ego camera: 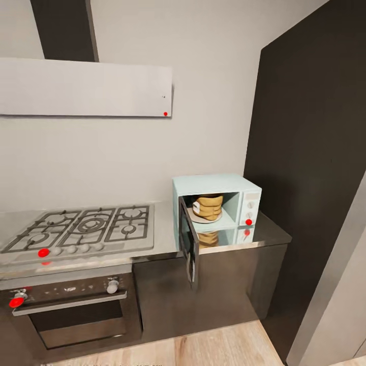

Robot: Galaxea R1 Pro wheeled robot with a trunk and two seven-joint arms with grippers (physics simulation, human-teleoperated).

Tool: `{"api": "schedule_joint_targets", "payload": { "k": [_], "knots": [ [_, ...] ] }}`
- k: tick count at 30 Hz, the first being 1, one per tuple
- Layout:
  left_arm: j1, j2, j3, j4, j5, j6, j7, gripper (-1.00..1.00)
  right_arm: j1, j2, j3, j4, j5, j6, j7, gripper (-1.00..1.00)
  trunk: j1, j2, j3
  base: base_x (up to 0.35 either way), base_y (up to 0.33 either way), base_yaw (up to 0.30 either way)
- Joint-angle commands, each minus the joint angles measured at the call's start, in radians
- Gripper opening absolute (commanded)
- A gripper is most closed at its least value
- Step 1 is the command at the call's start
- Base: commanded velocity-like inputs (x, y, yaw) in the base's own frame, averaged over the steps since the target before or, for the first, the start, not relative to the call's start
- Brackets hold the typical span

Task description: In the kitchen, take the popcorn bag from the countertop, put it into the microwave, and heat it until the popcorn is cooked so the cooked popcorn ends up inside the bag.

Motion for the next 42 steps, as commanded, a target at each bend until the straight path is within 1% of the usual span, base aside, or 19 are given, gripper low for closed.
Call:
{"api": "schedule_joint_targets", "payload": {
  "k": [1,5,7,11,15,17,20,23,24,25,28,29,32,34,35,37,38,40,42],
  "knots": [
    [0.0,0.0,0.001,-0.003,0.003,-0.002,-0.002,1.0,0.0,-0.001,0.007,0.001,0.006,0.001,0.002,1.0,0.0,-0.001,-0.001,0.0,0.0,0.265],
    [0.0,-0.001,-0.004,-0.021,0.001,-0.001,-0.008,1.0,0.001,0.003,0.007,0.001,0.008,-0.001,0.002,1.0,0.0,-0.001,-0.001,0.0,0.0,0.135],
    [0.0,-0.002,-0.007,-0.071,-0.003,0.002,-0.01,1.0,0.001,0.004,0.007,0.001,0.008,-0.001,0.001,1.0,0.0,-0.001,-0.001,0.0,0.0,0.019],
    [0.0,0.0,-0.015,-0.275,-0.024,0.027,-0.005,1.0,0.001,0.001,0.007,0.001,0.009,-0.001,0.001,1.0,0.0,-0.001,-0.001,0.0,0.0,0.004],
    [0.0,0.002,-0.019,-0.579,-0.084,0.202,-0.005,1.0,0.001,0.004,0.007,0.0,0.01,-0.001,0.002,1.0,0.0,-0.001,-0.001,0.0,0.0,0.0],
    [0.0,0.002,-0.019,-0.74,-0.097,0.294,-0.004,1.0,0.001,0.005,0.007,0.0,0.011,-0.001,0.002,1.0,0.0,-0.001,-0.001,0.0,0.0,0.0],
    [0.0,-0.002,-0.019,-1.005,-0.103,0.436,-0.005,1.0,0.001,0.005,0.007,0.0,0.012,-0.001,0.001,1.0,0.0,-0.001,-0.001,0.0,0.0,0.0],
    [-0.005,-0.004,-0.024,-1.199,-0.103,0.548,-0.009,1.0,0.001,0.005,0.007,0.0,0.012,-0.015,0.001,1.0,0.0,-0.001,-0.001,0.0,0.0,0.0],
    [-0.012,-0.005,-0.025,-1.23,-0.103,0.582,-0.01,1.0,0.001,0.006,0.007,0.0,0.012,-0.021,0.001,1.0,0.0,-0.001,-0.001,0.0,0.0,0.0],
    [-0.056,-0.016,-0.028,-1.266,-0.103,0.647,-0.011,1.0,0.001,0.006,0.007,0.0,0.013,-0.027,0.001,1.0,0.0,-0.001,-0.001,0.0,0.0,0.0],
    [-0.158,-0.049,-0.032,-1.289,-0.1,0.7,-0.013,1.0,0.001,0.006,0.007,0.0,0.013,-0.033,0.001,1.0,0.0,-0.001,-0.001,0.0,0.0,0.0],
    [-0.216,-0.07,-0.033,-1.299,-0.097,0.705,-0.013,1.0,0.001,0.006,0.007,0.0,0.013,-0.035,0.001,1.0,0.0,-0.001,-0.001,0.0,0.0,0.0],
    [-0.256,-0.094,-0.035,-1.306,-0.096,0.686,-0.019,1.0,0.001,0.006,0.007,0.0,0.013,-0.036,0.001,1.0,0.0,-0.001,-0.001,0.0,0.0,0.0],
    [-0.263,-0.1,-0.058,-1.307,-0.095,0.642,-0.019,1.0,0.001,0.007,0.007,0.0,0.013,-0.036,0.0,1.0,0.0,-0.001,-0.001,0.0,0.0,0.0],
    [-0.267,-0.101,-0.137,-1.301,-0.099,0.589,-0.01,1.0,0.001,0.007,0.007,0.0,0.013,-0.036,0.0,1.0,0.0,-0.001,-0.001,0.0,0.0,0.0],
    [-0.268,-0.102,-0.2,-1.304,-0.102,0.574,0.002,1.0,0.001,0.008,0.007,0.0,0.012,-0.036,0.0,1.0,0.0,-0.001,-0.001,0.0,0.0,0.0],
    [-0.268,-0.102,-0.247,-1.312,-0.103,0.57,0.037,1.0,0.001,0.008,0.007,0.0,0.011,-0.036,0.0,1.0,0.0,-0.001,-0.001,0.0,0.0,0.0],
    [-0.268,-0.102,-0.289,-1.313,-0.098,0.568,0.091,1.0,0.001,0.009,0.007,0.0,0.01,-0.036,0.0,1.0,0.0,-0.001,-0.001,0.0,0.0,0.0],
    [-0.268,-0.102,-0.305,-1.316,-0.096,0.566,0.116,1.0,0.001,0.009,0.007,0.0,0.009,-0.036,0.0,1.0,0.0,-0.001,-0.001,0.0,0.0,0.0]
  ]
}}
